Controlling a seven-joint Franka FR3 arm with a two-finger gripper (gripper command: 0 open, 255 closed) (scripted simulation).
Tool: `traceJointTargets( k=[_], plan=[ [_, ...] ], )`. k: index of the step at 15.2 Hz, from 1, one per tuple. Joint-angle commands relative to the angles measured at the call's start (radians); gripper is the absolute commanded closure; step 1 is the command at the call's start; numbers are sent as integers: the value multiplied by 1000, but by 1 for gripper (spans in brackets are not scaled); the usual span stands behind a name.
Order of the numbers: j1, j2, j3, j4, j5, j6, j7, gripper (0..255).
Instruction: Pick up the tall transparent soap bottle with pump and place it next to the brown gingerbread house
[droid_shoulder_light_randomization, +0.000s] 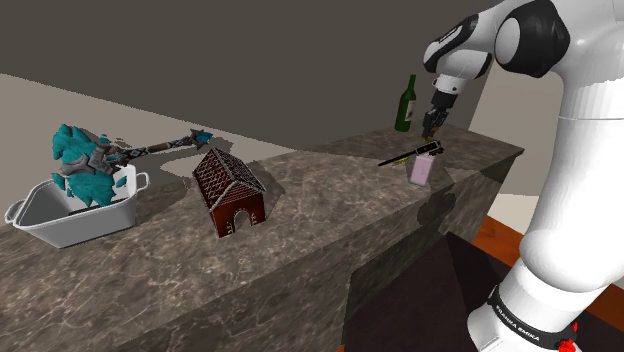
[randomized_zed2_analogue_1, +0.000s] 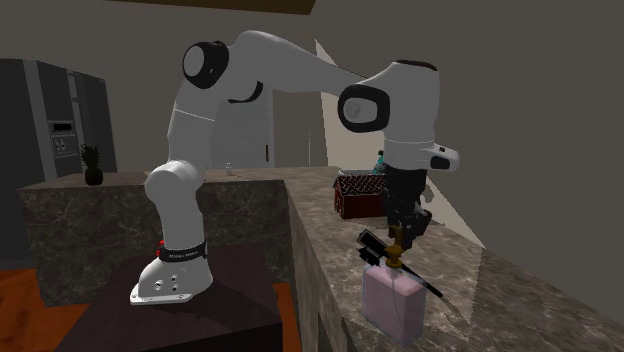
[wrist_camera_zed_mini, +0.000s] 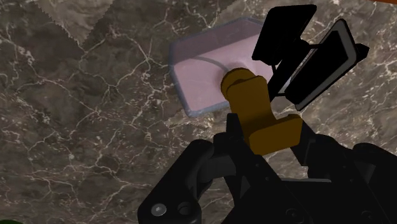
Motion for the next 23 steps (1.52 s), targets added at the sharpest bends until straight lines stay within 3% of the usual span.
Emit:
traceJointTargets(
  k=[1, 7, 23],
  plan=[
    [0, 0, 0, 0, 0, 0, 0, 255],
    [0, 0, 0, 0, 0, 0, 0, 255],
    [-1, -47, -17, 158, -46, -189, 55, 255]
  ],
)
